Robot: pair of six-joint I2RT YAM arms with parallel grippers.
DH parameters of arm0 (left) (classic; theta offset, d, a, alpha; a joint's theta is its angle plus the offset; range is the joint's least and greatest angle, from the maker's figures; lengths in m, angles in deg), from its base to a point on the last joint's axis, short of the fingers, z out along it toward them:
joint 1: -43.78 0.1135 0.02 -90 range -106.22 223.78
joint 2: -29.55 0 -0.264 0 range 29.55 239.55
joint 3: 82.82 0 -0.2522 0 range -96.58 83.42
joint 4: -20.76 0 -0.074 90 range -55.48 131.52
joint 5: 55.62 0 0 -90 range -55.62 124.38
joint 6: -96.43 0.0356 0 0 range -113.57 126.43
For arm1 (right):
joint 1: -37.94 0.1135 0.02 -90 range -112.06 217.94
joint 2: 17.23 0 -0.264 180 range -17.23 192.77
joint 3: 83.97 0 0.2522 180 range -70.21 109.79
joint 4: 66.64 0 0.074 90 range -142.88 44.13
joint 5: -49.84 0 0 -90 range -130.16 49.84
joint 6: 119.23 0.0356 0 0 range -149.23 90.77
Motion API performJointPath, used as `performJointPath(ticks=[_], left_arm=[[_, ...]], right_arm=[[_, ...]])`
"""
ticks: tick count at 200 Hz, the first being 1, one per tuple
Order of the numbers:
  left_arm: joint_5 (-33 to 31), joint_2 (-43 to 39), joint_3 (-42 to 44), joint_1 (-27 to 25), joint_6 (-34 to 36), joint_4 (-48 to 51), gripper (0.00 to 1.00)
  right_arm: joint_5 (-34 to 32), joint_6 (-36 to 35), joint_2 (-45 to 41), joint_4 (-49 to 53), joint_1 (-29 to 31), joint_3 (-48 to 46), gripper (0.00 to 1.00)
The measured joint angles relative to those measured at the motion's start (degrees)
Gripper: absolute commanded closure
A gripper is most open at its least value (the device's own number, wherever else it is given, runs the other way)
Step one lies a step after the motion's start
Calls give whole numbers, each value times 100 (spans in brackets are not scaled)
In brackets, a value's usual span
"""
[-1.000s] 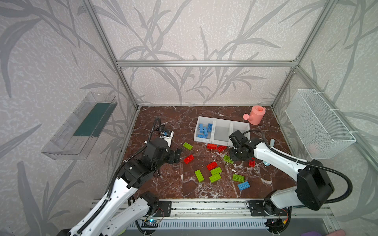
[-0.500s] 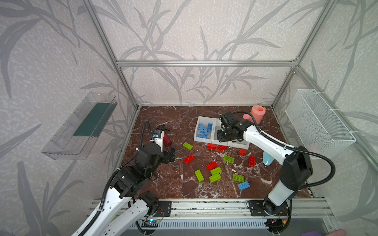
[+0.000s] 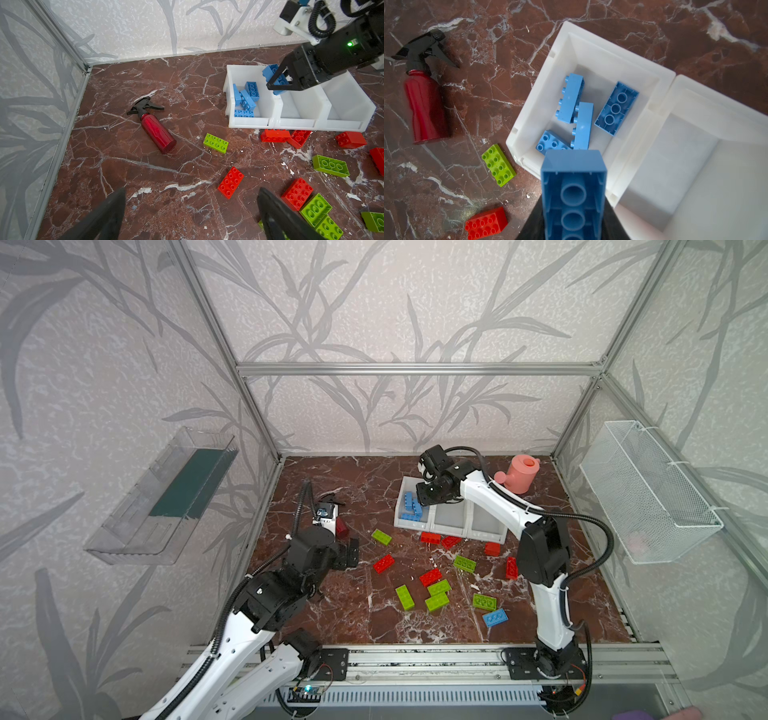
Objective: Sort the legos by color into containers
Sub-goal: 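Carry the blue brick into the bin compartment and release, right gripper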
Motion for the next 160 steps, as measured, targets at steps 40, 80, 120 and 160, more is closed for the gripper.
performJointPath(ticks=[40,80,120,160], left_arm=[[50,0,0,0,4,-9,2],[70,7,0,0,26,-26,2],[70,46,0,0,50,-28,2],[136,96,0,0,46,-28,1]], right_arm=[[7,-2,791,315,0,920,66],[9,4,1084,551,0,1176,44],[9,-4,1073,566,0,1303,33],[15,-33,533,332,20,483,21]])
